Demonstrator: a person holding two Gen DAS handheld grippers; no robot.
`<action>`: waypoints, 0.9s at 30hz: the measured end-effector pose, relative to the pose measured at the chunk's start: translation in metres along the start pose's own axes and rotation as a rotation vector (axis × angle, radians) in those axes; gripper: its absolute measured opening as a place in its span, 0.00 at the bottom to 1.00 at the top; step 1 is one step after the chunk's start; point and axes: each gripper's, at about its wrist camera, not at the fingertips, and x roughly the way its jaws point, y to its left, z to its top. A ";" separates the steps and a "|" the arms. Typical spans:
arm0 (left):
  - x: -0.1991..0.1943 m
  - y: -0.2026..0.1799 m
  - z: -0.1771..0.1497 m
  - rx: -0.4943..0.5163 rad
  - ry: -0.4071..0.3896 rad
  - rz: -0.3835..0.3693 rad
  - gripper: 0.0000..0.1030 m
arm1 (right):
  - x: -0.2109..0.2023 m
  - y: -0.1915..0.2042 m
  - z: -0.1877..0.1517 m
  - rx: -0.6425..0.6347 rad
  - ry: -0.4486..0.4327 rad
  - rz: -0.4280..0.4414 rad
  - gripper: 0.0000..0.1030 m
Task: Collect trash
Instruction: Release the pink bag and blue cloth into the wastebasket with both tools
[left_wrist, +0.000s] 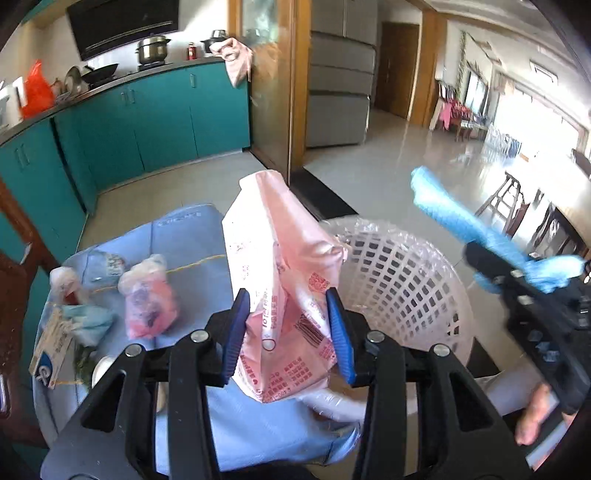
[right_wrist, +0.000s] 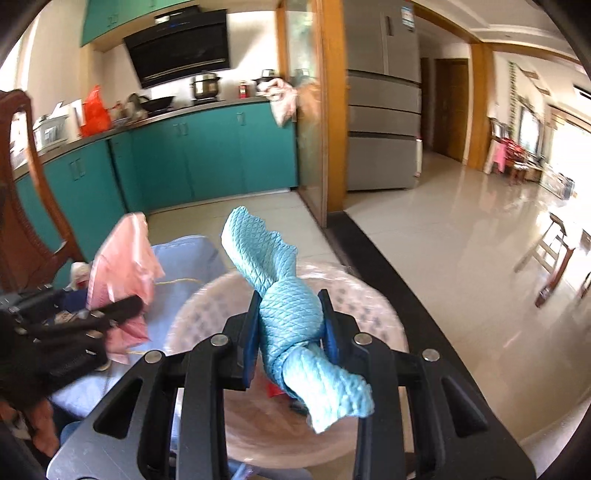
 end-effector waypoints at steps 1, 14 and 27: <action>0.007 -0.006 0.000 0.013 0.001 0.009 0.42 | 0.000 -0.005 -0.002 0.005 0.003 -0.009 0.29; 0.040 -0.035 0.008 0.075 0.037 0.065 0.85 | 0.013 -0.028 -0.018 0.032 0.056 -0.046 0.29; 0.000 0.068 -0.018 -0.019 -0.022 0.335 0.92 | 0.055 0.006 -0.027 -0.036 0.189 -0.026 0.59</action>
